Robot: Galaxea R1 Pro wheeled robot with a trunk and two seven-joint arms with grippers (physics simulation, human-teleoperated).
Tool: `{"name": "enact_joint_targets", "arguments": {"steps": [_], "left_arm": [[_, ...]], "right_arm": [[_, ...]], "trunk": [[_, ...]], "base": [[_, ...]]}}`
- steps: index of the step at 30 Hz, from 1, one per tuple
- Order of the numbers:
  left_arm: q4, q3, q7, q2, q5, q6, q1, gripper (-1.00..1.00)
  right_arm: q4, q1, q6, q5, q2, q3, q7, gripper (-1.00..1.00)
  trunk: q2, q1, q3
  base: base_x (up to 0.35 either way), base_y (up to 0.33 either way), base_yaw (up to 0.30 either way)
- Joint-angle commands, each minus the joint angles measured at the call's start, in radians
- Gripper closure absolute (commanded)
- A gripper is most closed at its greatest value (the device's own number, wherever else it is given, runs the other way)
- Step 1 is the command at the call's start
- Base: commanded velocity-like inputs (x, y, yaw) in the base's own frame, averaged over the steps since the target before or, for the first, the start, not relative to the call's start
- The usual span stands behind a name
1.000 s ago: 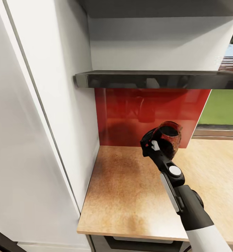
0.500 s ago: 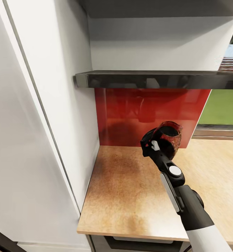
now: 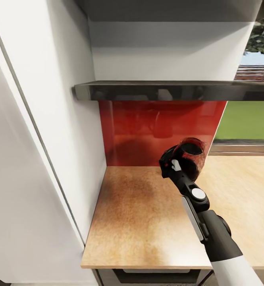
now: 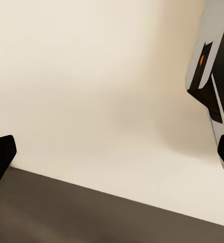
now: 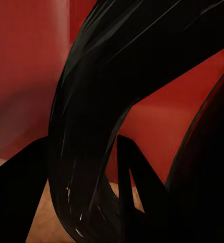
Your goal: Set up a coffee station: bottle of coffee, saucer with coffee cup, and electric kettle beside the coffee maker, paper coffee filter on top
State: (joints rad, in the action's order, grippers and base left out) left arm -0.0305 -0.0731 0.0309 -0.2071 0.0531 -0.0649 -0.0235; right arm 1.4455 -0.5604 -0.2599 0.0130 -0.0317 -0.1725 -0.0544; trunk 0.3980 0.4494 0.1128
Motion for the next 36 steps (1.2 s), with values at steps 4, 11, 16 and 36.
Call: {"name": "enact_joint_targets", "arguments": {"steps": [4, 11, 16, 36], "left_arm": [[-0.002, -0.007, 0.000, 0.000, 0.005, -0.006, 0.001, -1.00], [-0.002, -0.006, 0.000, 0.017, 0.002, -0.006, 0.001, -1.00], [0.002, -0.004, 0.000, 0.025, 0.003, -0.011, 0.002, -1.00], [0.325, 0.000, -0.012, 0.050, 0.003, -0.136, 0.010, -1.00]], "right_arm": [[0.002, -0.001, -0.005, 0.001, 0.000, -0.001, -0.001, 1.00], [0.002, -0.001, -0.005, 0.001, 0.000, -0.001, -0.001, 1.00], [0.002, -0.001, -0.005, 0.001, 0.000, -0.001, -0.001, 1.00], [0.000, -0.001, -0.005, 0.001, 0.001, -0.002, -0.001, 1.00]], "trunk": [[0.002, 0.001, -0.001], [0.002, 0.001, -0.005], [0.002, 0.001, -0.008], [0.002, 0.001, -0.017]], "base": [[0.000, 0.000, -0.242], [-0.154, -0.113, -0.244], [-0.268, -0.169, -0.244], [-0.063, -0.034, -0.250]]}}
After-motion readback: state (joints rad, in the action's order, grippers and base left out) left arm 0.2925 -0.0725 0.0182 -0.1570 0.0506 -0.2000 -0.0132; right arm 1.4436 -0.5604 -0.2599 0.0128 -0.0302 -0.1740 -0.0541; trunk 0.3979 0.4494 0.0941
